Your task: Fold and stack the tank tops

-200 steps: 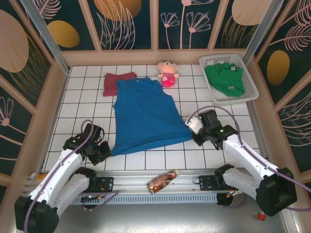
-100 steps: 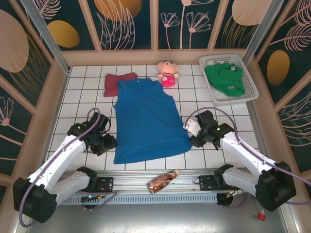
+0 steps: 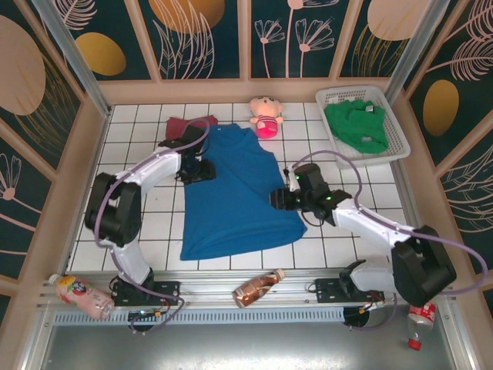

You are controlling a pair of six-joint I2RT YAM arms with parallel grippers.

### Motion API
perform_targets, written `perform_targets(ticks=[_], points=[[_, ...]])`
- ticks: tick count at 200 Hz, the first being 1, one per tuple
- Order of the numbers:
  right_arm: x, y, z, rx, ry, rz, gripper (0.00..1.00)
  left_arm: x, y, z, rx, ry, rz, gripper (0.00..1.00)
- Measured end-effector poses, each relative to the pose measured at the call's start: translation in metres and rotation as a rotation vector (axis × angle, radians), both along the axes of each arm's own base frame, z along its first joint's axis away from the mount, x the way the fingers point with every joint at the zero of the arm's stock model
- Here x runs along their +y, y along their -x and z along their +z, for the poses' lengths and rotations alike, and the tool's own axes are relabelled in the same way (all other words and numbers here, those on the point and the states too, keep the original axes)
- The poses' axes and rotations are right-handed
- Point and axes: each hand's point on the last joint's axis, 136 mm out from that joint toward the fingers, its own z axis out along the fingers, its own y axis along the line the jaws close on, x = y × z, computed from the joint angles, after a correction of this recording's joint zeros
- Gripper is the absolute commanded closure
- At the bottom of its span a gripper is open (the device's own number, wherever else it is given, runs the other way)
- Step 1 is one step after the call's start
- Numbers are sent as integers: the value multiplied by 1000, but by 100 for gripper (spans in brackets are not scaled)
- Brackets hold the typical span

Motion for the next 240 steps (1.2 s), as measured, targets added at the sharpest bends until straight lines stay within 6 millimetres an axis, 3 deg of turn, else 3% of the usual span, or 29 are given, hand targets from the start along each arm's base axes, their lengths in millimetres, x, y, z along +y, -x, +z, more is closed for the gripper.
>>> perform_targets(ticks=[13,29,50,60,88,113,166,178,199,221,240], points=[[1,10,-23,86,10,-27,55,0,-6,-14,8,-18,-24,44],[-1,22,-46,169,31,-51,59,6,2,-31,35,-43,-40,44],[-6,31,-63,236,57,-80,63,15,24,-53,89,-69,-51,45],[-10,34,-68,259,74,-93,64,15,26,-50,73,-59,-51,44],[-16,39,-71,283,106,-103,66,17,37,-51,75,-44,-56,44],[-25,46,-71,315,155,-104,69,17,37,-50,69,-46,-69,44],[-50,80,-71,414,276,-84,71,18,36,-50,68,-40,-77,43],[-51,78,-66,403,275,-83,71,17,36,-49,69,-33,-81,43],[-32,62,-43,301,217,-26,61,18,36,-46,71,-34,-87,42],[22,40,-14,120,155,166,56,17,26,-37,55,-33,-98,42],[65,32,-7,1,98,338,53,15,13,-29,31,-28,-108,42]])
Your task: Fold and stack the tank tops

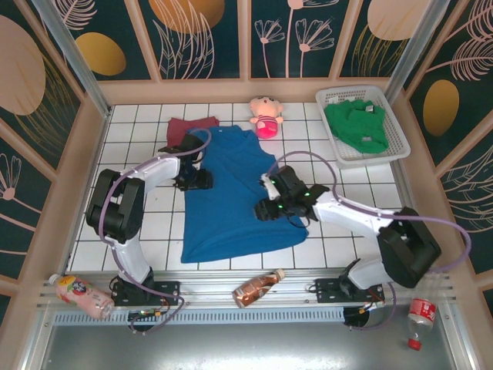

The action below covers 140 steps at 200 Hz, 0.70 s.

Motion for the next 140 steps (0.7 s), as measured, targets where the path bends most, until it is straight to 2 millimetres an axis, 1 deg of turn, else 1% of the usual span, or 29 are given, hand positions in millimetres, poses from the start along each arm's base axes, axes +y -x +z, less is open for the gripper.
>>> perform_targets(ticks=[7,18,46,64,80,99,140], points=[[9,0,-4,-23,-10,54,53,0,-3,1,-5,2,-4,42],[19,3,-15,-34,-5,129,53,0,-6,0,-5,6,-8,42],[30,17,-45,-17,33,272,53,-1,-6,-11,28,15,-25,42],[33,28,-57,-4,47,340,55,-1,-5,-19,50,6,-39,42],[37,36,-60,2,43,390,56,-2,-10,-17,43,8,-48,42],[41,45,-59,-3,31,450,58,-1,-12,-20,46,1,-60,42],[41,61,-60,-4,54,555,62,2,-18,-21,46,-3,-66,43]])
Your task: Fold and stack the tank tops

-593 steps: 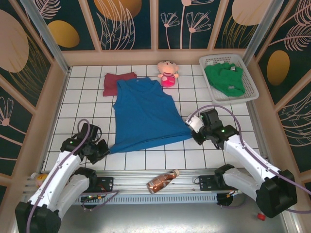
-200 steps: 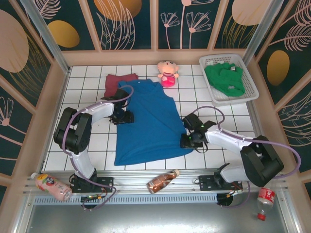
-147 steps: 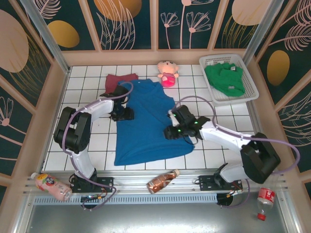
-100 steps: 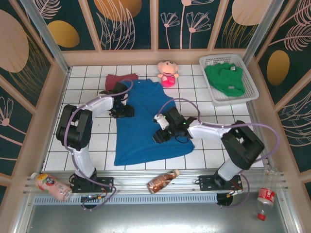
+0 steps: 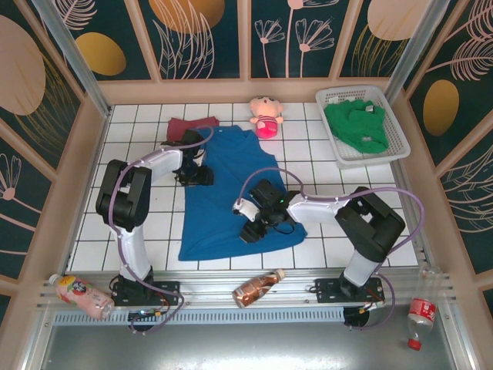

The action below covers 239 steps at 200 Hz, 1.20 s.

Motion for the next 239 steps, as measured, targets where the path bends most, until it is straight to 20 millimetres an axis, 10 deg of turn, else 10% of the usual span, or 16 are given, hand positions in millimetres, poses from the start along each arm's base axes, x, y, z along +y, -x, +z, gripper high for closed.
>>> perform_targets(ticks=[137,165,191,214,239], points=[[-38,99,6,20,104,311,69,8,-15,2,2,-17,-2,43],[-33,77,45,-67,0,218,62,8,-13,4,15,-18,-2,43],[-33,10,84,-137,-128,-92,58,10,-19,15,7,-21,5,42],[-47,-48,72,-81,-119,-407,57,13,-44,38,-77,-54,21,40],[-51,-64,50,-7,-76,-574,56,22,-73,64,-184,-74,61,40]])
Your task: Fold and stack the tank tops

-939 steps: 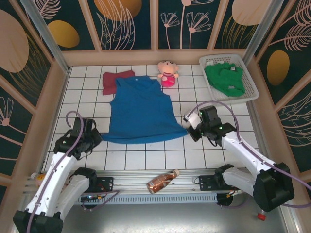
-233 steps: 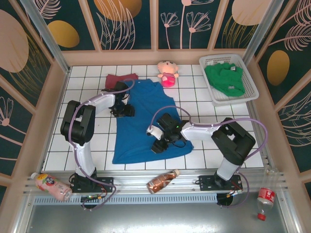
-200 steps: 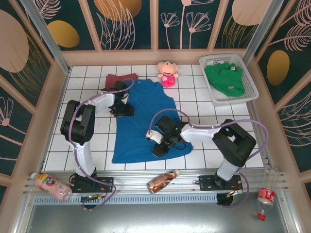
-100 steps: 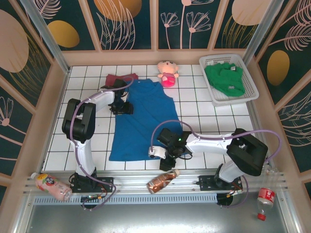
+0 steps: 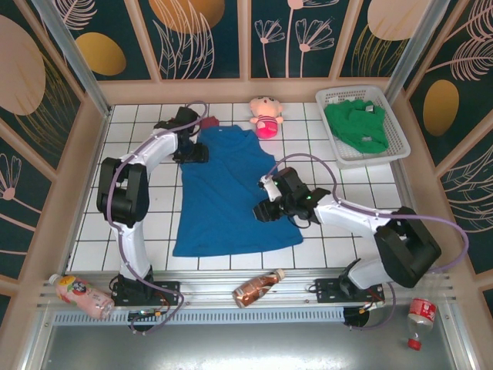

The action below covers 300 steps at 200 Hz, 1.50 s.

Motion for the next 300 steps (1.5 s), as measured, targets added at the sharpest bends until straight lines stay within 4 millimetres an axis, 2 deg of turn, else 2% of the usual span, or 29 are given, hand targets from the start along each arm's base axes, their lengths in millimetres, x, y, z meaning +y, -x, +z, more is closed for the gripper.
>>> perform_targets(ticks=[32,76,121,153,183,232,255,282,300], points=[[-4,0,-23,78,46,-101,56,25,-27,15,-91,-15,77,40],[-10,16,-48,151,121,-128,56,58,-74,24,-206,22,192,40],[-12,19,-57,162,151,-133,56,55,-116,7,-240,54,202,43],[-12,16,-59,162,167,-143,57,55,-115,-16,-199,49,204,42],[-17,11,-61,165,187,-164,58,66,-117,-31,-180,45,227,42],[-33,0,-63,170,208,-232,59,93,-128,-27,-216,96,301,42],[-39,-3,-63,177,205,-266,60,92,-131,-25,-226,125,308,44],[-51,-4,-64,179,208,-314,60,85,-135,-27,-199,149,294,53],[-61,-4,-65,183,209,-348,62,82,-140,-36,-189,154,283,57]])
